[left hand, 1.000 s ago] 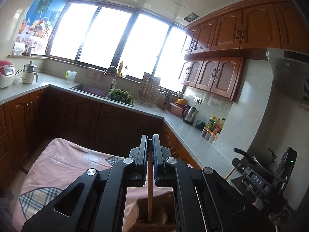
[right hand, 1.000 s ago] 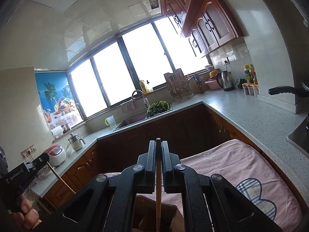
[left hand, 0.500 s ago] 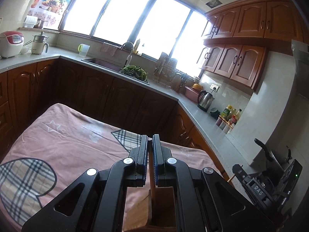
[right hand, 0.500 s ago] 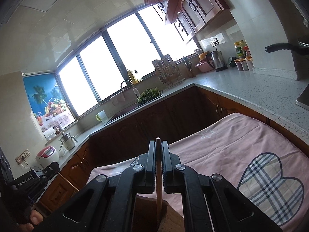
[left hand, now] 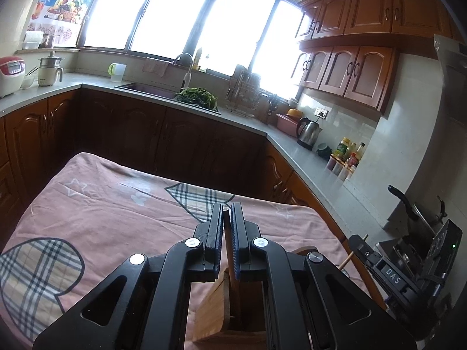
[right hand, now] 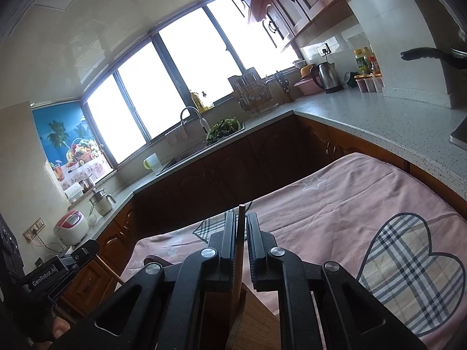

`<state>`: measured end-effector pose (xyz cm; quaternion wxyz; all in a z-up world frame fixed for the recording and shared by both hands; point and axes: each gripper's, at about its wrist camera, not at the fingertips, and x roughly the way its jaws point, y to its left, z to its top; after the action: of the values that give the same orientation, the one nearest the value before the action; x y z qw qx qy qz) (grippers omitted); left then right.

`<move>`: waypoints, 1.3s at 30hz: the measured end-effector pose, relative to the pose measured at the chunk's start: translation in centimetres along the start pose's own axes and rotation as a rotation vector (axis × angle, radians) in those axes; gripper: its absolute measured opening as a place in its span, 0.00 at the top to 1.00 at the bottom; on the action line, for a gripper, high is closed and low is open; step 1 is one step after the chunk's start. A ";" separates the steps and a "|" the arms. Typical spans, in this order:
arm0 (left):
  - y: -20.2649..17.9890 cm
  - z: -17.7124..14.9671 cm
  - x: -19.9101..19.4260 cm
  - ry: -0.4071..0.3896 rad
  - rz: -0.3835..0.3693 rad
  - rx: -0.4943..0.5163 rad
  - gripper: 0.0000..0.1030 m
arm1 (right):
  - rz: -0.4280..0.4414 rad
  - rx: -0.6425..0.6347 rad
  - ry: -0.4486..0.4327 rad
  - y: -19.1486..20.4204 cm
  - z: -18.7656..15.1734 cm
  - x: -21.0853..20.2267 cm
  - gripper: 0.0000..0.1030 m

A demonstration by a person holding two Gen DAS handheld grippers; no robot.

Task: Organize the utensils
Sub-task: 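Lift both held chopsticks over the wooden holder and open both grippers, then withdraw both open grippers from the holder back toward the utensils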

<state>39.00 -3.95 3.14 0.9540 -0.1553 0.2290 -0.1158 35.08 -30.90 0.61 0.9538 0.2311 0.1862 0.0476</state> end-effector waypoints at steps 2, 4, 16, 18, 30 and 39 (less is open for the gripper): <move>0.1 0.0 0.1 0.013 -0.001 -0.003 0.94 | -0.003 -0.001 0.003 0.0 -0.1 0.0 0.91; 0.3 0.0 0.1 0.025 -0.003 -0.009 0.85 | -0.001 0.005 0.007 -0.1 -0.1 0.0 0.89; 1.1 -0.3 -3.7 0.006 0.021 -0.031 0.24 | 0.029 0.057 -0.023 -1.1 0.8 -3.3 0.22; 1.2 -0.5 -4.3 0.013 0.031 -0.031 0.22 | 0.036 0.060 -0.029 -1.1 0.9 -4.2 0.17; 3.2 -3.5 -9.0 0.089 0.089 -0.030 0.14 | 0.057 0.049 0.026 -0.8 -0.8 -9.0 0.07; 3.8 -6.7 -11.8 0.155 0.088 -0.029 0.14 | 0.031 0.008 0.069 -0.9 -3.2 -13.1 0.07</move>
<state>26.10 1.39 0.84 0.9352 -0.1497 0.3102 -0.0820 21.75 -32.67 1.93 0.9450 0.2360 0.2156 0.0697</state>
